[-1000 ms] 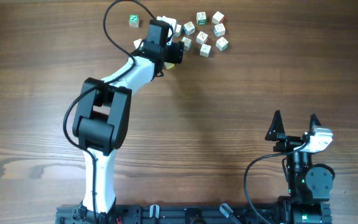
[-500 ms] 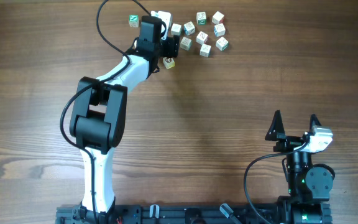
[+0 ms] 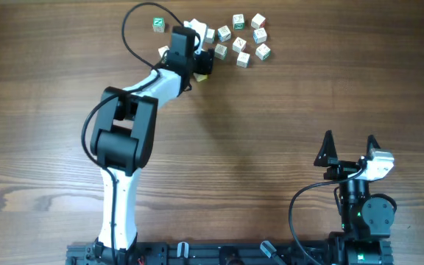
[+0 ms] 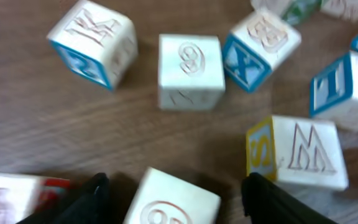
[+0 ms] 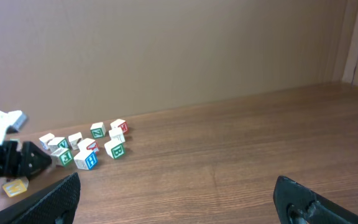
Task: Form a horizontal line
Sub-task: 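Lower the left gripper and grasp a white letter block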
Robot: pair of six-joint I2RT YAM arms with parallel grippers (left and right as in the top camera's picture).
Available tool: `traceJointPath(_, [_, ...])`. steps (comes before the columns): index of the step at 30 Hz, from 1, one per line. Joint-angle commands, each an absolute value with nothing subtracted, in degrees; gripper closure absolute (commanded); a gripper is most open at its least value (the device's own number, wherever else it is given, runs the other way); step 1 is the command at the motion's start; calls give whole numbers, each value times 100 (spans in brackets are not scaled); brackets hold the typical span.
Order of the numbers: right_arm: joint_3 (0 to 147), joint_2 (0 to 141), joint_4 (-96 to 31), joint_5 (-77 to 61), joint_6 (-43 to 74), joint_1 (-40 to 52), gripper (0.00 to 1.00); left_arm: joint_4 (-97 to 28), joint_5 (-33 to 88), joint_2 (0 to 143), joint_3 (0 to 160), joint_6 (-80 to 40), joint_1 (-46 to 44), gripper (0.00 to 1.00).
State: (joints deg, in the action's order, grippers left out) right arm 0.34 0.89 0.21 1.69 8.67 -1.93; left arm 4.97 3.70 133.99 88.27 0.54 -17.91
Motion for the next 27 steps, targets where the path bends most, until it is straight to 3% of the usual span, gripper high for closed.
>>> traceJointPath(1, [30, 43, 38, 99, 766, -211, 0, 519, 489, 13461, 8934, 128, -1852, 34])
traceJointPath(9, [30, 43, 40, 99, 766, -213, 0, 561, 484, 13463, 8934, 128, -1848, 49])
traceJointPath(12, [30, 43, 38, 99, 764, -211, 0, 561, 268, 13461, 8934, 126, -1848, 72])
traceJointPath(15, [30, 43, 40, 97, 766, -211, 0, 561, 117, 13450, 8938, 123, -1848, 84])
traceJointPath(27, [30, 43, 38, 99, 766, -213, 0, 552, 119, 12956, 8938, 84, -1857, 82])
